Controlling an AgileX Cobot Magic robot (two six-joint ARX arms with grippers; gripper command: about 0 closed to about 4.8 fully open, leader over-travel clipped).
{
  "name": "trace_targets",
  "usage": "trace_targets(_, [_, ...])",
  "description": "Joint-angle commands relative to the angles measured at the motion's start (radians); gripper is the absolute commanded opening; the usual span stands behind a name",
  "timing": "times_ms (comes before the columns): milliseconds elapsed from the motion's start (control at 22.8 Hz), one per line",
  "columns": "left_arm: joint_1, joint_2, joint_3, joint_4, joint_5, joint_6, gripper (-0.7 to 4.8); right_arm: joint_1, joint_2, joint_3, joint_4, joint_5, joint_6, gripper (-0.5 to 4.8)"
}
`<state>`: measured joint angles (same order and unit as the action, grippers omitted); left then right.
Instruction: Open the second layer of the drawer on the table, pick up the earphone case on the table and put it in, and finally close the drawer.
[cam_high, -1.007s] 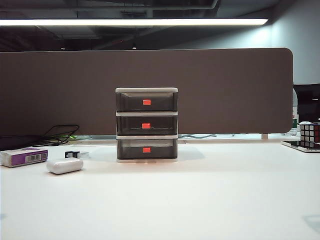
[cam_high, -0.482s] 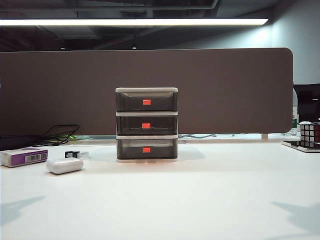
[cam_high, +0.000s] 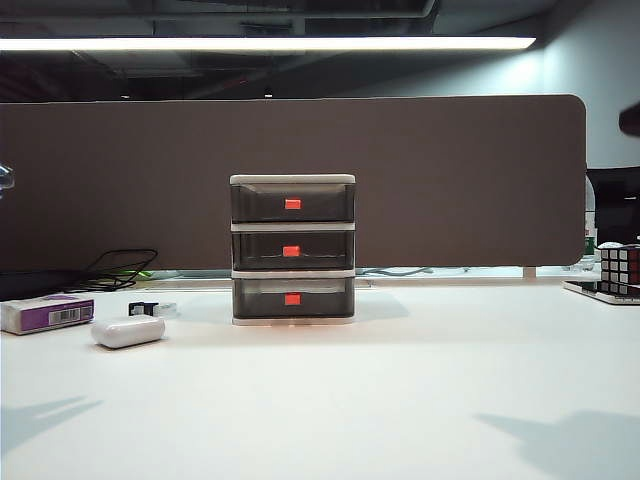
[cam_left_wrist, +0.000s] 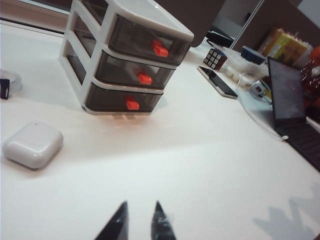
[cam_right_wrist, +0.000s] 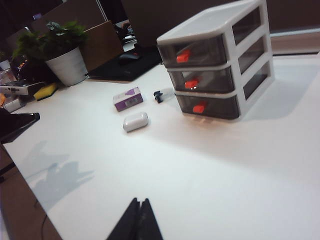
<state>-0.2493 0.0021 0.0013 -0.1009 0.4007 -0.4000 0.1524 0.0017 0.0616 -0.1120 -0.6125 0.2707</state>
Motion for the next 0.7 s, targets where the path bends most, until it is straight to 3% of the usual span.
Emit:
trace_targets(44, [0.002, 0.001, 0.006, 0.044, 0.008, -0.075, 0.57, 0.088, 0.002, 0.016, 0.012, 0.105, 0.002, -0.05])
trace_targets(219, [0.002, 0.001, 0.008, 0.089, 0.076, -0.126, 0.57, 0.214, 0.003, 0.016, 0.013, 0.222, -0.002, -0.05])
trace_targets(350, [0.002, 0.004, 0.020, 0.106, 0.071, -0.124, 0.57, 0.290, 0.003, 0.018, 0.016, 0.304, -0.013, -0.05])
trace_targets(526, [0.002, 0.039, 0.023, 0.178, 0.071, -0.126, 0.57, 0.319, 0.015, 0.031, 0.019, 0.355, -0.029, -0.05])
trace_targets(613, [0.002, 0.085, 0.030, 0.274, 0.058, -0.131, 0.57, 0.316, 0.051, 0.062, 0.019, 0.363, -0.070, -0.05])
trace_targets(701, [0.002, 0.158, 0.072, 0.285, 0.027, -0.094, 0.57, 0.316, 0.116, 0.104, 0.025, 0.372, -0.113, -0.05])
